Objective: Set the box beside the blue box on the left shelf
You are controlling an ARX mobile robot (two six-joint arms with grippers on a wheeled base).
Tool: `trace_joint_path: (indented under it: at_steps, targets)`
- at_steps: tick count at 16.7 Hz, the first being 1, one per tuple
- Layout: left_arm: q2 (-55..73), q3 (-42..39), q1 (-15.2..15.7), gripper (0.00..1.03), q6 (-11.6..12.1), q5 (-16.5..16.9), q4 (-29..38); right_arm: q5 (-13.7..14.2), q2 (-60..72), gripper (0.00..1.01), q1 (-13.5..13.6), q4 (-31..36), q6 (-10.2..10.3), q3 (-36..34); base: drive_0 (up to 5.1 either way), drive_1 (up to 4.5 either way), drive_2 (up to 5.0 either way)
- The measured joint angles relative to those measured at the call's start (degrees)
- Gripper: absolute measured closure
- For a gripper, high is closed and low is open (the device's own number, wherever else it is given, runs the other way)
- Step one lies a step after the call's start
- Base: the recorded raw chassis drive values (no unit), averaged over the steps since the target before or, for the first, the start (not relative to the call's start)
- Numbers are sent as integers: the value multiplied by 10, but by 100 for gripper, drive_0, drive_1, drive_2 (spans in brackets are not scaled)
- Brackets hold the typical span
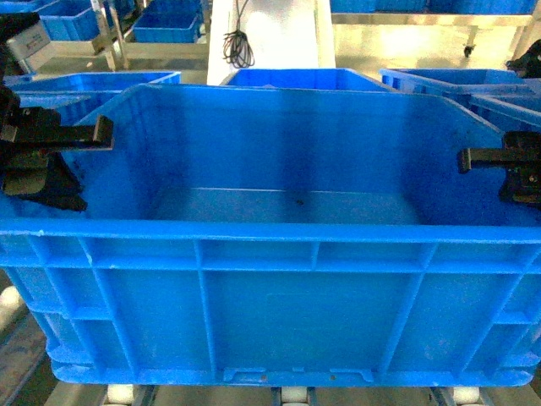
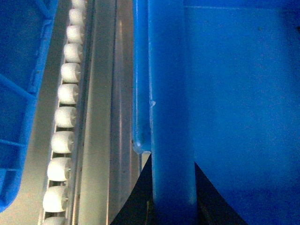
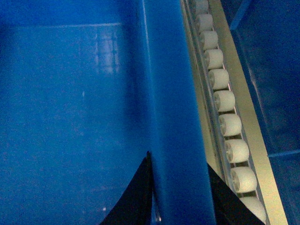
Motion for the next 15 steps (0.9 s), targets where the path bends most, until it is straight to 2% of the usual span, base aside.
trace_joint_path:
  at_steps: [4,5,7,11,12,14,15]
  targets:
    - [8,-5,0,97,3,-3,18,2,2,79,0,0,4,0,0,0,0]
    - [10,-5,0,91,13,-3,23,3,2,69,0,1,15,0,0,0,0]
    - [13,-7,0,70,57,8,45,4,2,48,10,0,15,0,0,0,0]
    - [11,-11,-2,29,63,15,96,3,-17,7,19,9,7,3,0,0,0]
    - [10,-10,2,18,63,14,108,3,-26,1,19,13,6,7,0,0,0]
    - [5,3,4,3,64,13,112,12,-39,3,24,20,-8,16,0,0,0]
    - [-1,4,4,6,64,5,127,15,-43,3,27,28,-11,17,0,0,0]
